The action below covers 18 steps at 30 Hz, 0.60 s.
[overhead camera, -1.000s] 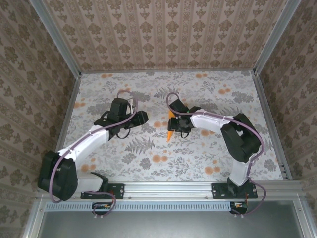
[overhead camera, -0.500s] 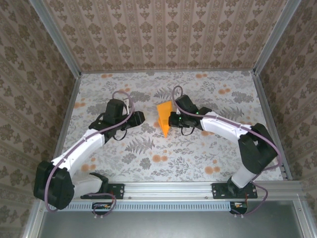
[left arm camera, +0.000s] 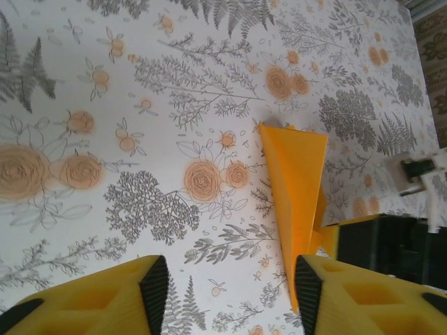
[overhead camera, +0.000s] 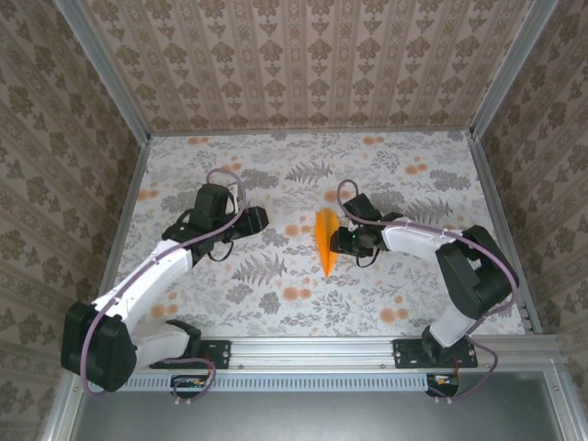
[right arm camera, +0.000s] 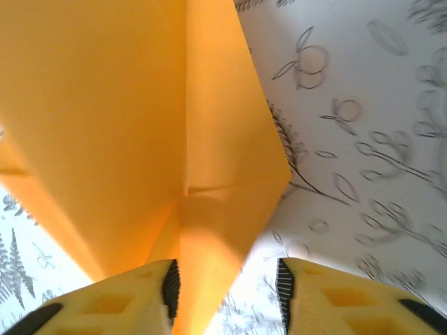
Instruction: Fold a paper plane with a square sheet of paper (fold left side to right side)
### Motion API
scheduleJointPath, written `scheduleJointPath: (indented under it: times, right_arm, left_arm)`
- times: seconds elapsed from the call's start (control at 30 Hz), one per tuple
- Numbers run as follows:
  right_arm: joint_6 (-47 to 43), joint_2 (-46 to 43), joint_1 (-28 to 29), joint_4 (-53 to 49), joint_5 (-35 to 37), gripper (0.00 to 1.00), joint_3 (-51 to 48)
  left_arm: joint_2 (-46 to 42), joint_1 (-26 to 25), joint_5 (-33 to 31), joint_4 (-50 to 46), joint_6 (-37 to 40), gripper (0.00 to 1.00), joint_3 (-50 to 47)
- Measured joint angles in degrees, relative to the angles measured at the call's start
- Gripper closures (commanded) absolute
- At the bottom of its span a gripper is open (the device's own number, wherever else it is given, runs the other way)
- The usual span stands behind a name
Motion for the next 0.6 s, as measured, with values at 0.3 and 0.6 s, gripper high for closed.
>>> scheduleJointPath:
  times: [0.3, 0.6]
  right_arm:
    - [-4.0, -7.8, 6.4, -11.0, 4.4, 0.49, 5.7]
    - [-4.0, 2.8, 7.8, -12.0, 4.7, 0.53, 8.5]
  left_arm:
    - [0.0, 3.5, 0.3, 0.6, 0.5, 0.30, 1.3]
    - [-0.6, 4.3, 0.7, 0.9, 0.5, 0.29, 1.2]
